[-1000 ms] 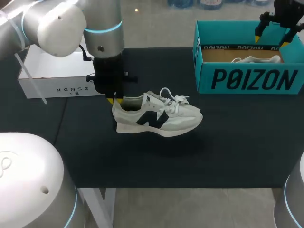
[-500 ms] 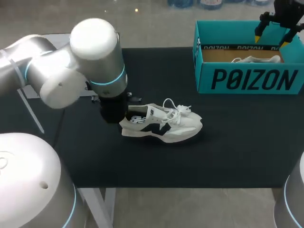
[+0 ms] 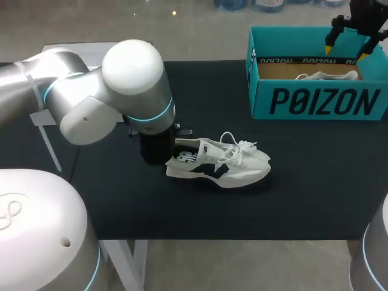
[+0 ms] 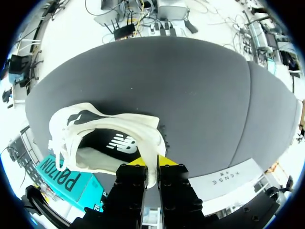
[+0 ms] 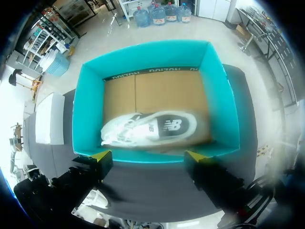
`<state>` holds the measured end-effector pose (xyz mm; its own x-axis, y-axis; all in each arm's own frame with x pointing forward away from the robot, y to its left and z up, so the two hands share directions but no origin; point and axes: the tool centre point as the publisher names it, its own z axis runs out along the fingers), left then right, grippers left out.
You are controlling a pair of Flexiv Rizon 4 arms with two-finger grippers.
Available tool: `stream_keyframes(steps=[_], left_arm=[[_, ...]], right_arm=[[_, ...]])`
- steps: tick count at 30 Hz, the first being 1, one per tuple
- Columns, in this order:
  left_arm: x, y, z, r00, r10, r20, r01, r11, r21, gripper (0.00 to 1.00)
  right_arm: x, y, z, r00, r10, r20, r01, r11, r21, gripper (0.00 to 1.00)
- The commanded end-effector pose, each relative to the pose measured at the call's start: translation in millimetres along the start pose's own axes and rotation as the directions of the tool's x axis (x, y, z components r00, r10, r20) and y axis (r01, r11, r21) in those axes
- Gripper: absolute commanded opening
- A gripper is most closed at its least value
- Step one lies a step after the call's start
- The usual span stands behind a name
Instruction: Take the shoe out of the shoebox, open the shoe tongue, remove and reinsert the insole, then place the shoe into the shoebox
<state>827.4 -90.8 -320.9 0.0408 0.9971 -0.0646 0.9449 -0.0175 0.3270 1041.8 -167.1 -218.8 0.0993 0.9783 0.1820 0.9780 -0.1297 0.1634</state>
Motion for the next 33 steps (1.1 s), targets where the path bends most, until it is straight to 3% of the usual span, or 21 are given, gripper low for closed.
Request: stream_keyframes(steps=[1,24,26,27,33], left_arm=[[-5.4,9,0,1.000,-0.003,-0.011,0.004,0.999,0.042,0.00],[-16.6,1,19,0.991,-0.087,-0.106,0.099,0.988,0.116,0.00],[-16.2,1,20,0.990,-0.087,-0.109,0.099,0.988,0.118,0.49],[-16.0,1,21,0.990,-0.083,-0.115,0.097,0.988,0.120,1.00],[-13.7,11,6,0.992,-0.101,-0.079,0.109,0.988,0.109,1.00]], right_arm=[[0.2,0.3,0,1.000,0.000,0.001,0.000,1.000,0.001,1.00],[0.2,0.3,0,1.000,0.000,0.001,0.000,1.000,0.001,1.00],[0.2,0.3,0,1.000,0.000,0.001,0.000,1.000,0.001,1.00],[0.2,0.3,0,1.000,0.000,0.001,0.000,1.000,0.001,1.00],[0.2,0.3,0,1.000,0.000,0.001,0.000,1.000,0.001,1.00]])
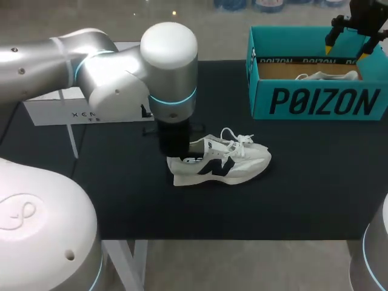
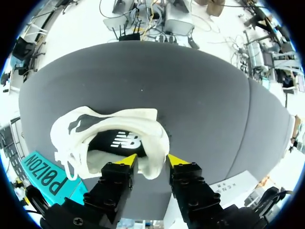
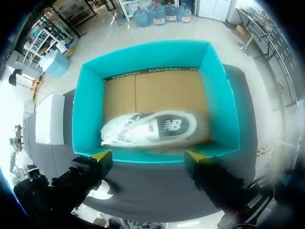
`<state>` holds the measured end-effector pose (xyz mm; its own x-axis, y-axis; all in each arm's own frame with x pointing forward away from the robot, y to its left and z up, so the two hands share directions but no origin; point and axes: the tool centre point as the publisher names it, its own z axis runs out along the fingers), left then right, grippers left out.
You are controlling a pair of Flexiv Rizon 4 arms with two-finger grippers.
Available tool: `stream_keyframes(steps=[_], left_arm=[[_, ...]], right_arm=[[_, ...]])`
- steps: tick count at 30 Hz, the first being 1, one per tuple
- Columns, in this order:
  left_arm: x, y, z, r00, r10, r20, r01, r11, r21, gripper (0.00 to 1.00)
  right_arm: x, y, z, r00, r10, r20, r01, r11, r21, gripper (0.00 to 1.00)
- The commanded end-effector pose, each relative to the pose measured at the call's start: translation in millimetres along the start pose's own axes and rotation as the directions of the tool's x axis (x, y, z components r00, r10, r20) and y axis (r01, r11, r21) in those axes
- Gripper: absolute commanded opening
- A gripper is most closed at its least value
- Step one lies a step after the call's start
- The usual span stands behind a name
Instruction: Take the shoe out of the shoebox, open the shoe tongue, remove and reinsert the insole, then place the shoe into the shoebox
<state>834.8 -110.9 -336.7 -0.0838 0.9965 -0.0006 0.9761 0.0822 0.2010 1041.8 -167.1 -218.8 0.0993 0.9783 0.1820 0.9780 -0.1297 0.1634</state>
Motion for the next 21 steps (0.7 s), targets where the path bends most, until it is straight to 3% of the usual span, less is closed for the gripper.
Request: stream_keyframes(steps=[1,5,7,13,18,20,21], left_arm=[[6.2,12,-19,1.000,-0.011,0.023,0.011,1.000,-0.026,1.00],[14.5,32,-49,0.997,-0.047,0.062,0.052,0.996,-0.079,1.00],[24.3,41,-64,0.990,-0.089,0.108,0.096,0.993,-0.064,1.00],[66.9,47,-80,0.909,-0.273,0.313,0.244,0.961,0.130,1.00],[109.8,32,-77,0.727,-0.513,0.456,0.394,0.856,0.335,1.00],[126.6,23,-70,0.652,-0.600,0.463,0.453,0.799,0.395,1.00],[126.6,23,-70,0.652,-0.600,0.463,0.453,0.799,0.395,1.00]], right_arm=[[0.2,0.3,0,1.000,0.000,0.001,0.000,1.000,0.001,1.00],[0.2,0.3,0,1.000,0.000,0.001,0.000,1.000,0.001,1.00],[0.2,0.3,0,1.000,0.000,0.001,0.000,1.000,0.001,1.00],[0.2,0.3,0,1.000,0.000,0.001,0.000,1.000,0.001,1.00],[0.2,0.3,0,1.000,0.000,0.001,0.000,1.000,0.001,1.00],[0.2,0.3,0,1.000,0.000,0.001,0.000,1.000,0.001,1.00],[0.2,0.3,0,1.000,0.000,0.001,0.000,1.000,0.001,1.00]])
